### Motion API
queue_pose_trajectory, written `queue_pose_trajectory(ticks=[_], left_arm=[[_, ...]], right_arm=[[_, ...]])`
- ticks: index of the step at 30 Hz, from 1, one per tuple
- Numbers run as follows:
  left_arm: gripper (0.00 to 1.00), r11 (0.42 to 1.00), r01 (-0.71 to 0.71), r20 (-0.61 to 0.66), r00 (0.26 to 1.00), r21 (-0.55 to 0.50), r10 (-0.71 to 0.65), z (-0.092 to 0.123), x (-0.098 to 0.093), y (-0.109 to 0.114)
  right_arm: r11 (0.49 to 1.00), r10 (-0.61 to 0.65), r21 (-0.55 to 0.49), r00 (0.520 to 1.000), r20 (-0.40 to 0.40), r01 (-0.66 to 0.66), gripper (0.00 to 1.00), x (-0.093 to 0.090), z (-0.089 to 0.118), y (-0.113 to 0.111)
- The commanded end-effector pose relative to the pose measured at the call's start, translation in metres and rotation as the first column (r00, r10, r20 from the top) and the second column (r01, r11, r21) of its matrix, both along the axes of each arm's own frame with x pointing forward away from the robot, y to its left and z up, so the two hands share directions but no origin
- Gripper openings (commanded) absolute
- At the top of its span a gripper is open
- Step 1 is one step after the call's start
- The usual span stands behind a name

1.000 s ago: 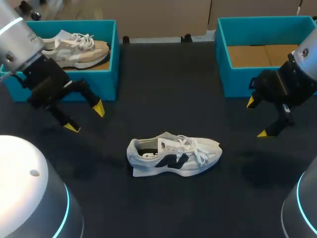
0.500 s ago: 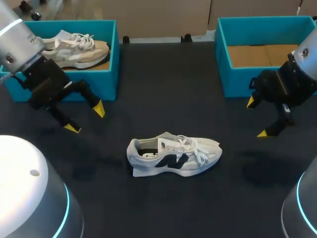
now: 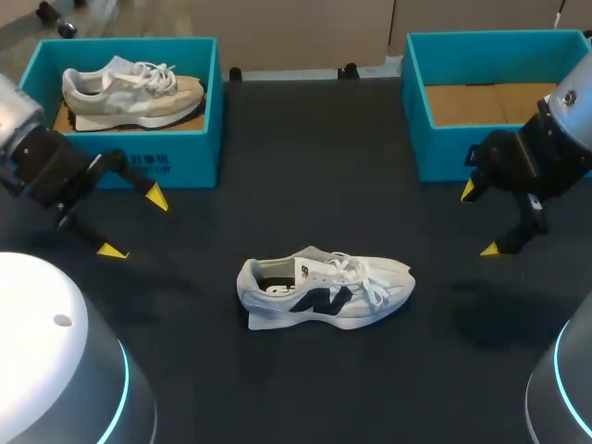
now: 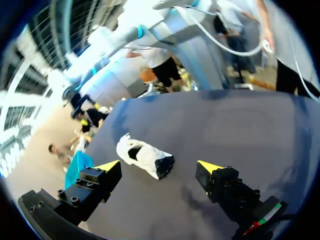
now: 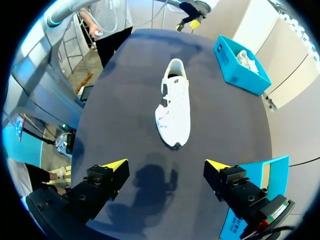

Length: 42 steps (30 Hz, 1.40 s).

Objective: Take the shoe out of the shoebox, open the shoe tongue, remove and reinsert the insole, then place the shoe into the shoebox

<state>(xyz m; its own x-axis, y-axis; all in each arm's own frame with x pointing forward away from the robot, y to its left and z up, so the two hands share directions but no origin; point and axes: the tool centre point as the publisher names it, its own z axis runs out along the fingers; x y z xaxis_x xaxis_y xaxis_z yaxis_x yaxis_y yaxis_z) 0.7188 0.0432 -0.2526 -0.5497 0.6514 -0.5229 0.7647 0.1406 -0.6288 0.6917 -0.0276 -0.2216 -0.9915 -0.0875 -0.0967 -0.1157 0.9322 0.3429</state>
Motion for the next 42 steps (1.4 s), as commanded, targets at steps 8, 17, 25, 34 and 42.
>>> queue_pose_trajectory(ticks=[8, 17, 25, 34, 42], left_arm=[[1.0, 0.942, -0.335, -0.33, 0.892, -0.019, 0.31, -0.043, -0.014, 0.017], [1.0, 0.895, -0.436, -0.456, 0.818, -0.093, 0.351, -0.051, -0.024, 0.018], [1.0, 0.895, -0.436, -0.456, 0.818, -0.093, 0.351, -0.051, -0.024, 0.018], [1.0, 0.851, -0.523, -0.47, 0.765, -0.056, 0.439, -0.061, -0.025, 0.015], [1.0, 0.799, -0.601, -0.517, 0.695, -0.036, 0.5, -0.074, -0.032, 0.007]], right_arm=[[1.0, 0.0, -0.002, 1.0, -0.001, 0.0, 1.0, 0.001, -0.001, 0.001], [1.0, 0.0, -0.002, 1.0, -0.001, 0.0, 1.0, 0.001, -0.001, 0.001], [1.0, 0.0, -0.002, 1.0, -0.001, 0.0, 1.0, 0.001, -0.001, 0.001], [1.0, 0.0, -0.002, 1.0, -0.001, 0.0, 1.0, 0.001, -0.001, 0.001], [1.0, 0.0, -0.002, 1.0, -0.001, 0.0, 1.0, 0.001, -0.001, 0.001]])
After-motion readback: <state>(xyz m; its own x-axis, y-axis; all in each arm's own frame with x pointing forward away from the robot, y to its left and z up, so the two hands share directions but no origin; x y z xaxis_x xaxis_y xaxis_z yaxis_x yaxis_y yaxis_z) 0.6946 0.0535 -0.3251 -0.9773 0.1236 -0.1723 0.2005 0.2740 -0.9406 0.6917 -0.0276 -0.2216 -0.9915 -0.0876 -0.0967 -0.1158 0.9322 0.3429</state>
